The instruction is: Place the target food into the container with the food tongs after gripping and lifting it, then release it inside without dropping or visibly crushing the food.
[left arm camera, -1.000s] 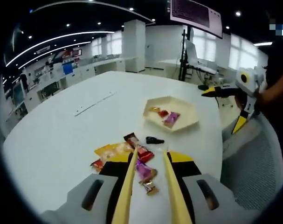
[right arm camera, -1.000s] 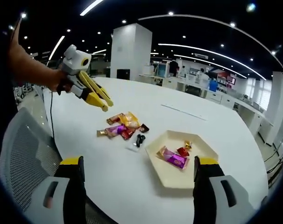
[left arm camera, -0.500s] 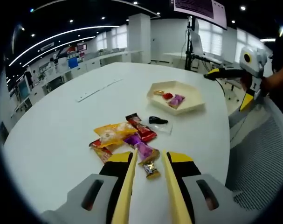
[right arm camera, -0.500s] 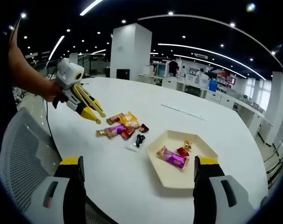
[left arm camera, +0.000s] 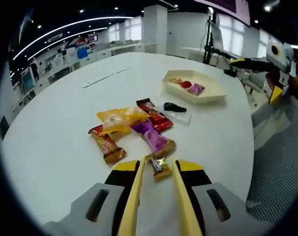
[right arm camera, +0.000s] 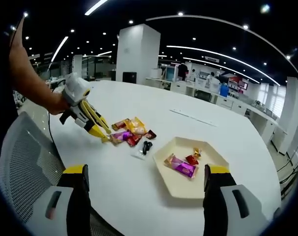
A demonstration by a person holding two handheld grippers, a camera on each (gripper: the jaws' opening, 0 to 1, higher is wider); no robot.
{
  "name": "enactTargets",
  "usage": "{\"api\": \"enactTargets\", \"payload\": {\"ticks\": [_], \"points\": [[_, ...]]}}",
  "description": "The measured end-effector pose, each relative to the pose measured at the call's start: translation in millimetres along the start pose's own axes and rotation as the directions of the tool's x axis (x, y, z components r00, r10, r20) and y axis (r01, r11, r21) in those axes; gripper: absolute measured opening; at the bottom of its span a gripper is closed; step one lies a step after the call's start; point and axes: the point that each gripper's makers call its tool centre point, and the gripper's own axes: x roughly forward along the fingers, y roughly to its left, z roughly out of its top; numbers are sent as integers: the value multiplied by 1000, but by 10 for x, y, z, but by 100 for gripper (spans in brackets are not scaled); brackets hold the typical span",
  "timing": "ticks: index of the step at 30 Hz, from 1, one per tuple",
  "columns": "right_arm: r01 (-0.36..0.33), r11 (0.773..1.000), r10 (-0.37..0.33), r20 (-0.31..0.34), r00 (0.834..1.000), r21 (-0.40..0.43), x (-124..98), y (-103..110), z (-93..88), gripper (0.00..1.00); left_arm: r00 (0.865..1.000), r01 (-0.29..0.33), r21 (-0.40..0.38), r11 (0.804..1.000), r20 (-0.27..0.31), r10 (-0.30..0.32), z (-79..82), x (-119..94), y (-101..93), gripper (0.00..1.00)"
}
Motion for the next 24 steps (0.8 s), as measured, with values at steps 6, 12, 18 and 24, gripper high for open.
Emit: {"api": "enactTargets", "payload": {"ticks": [6,12,18,24], "points": [[4,1000,-4,1,1000,0,-1,-7,3,96,999,-7,-13,1000,-45,6,-41,18,5,21],[-2,1000,2,-4,1000,-2,2,7,-6,95,997,-13,0,1000,-71,13,-41,9,30,17],[-3,1000,3,-1,1000,-3,2,8,-1,96,996,4,27,1000,-91,-2,-90,-111,31,17],[-9,1000,9,2,1000,-2,3,18,5,96,994,44,49,998,-101,-39,-108,-208,42,17]]}}
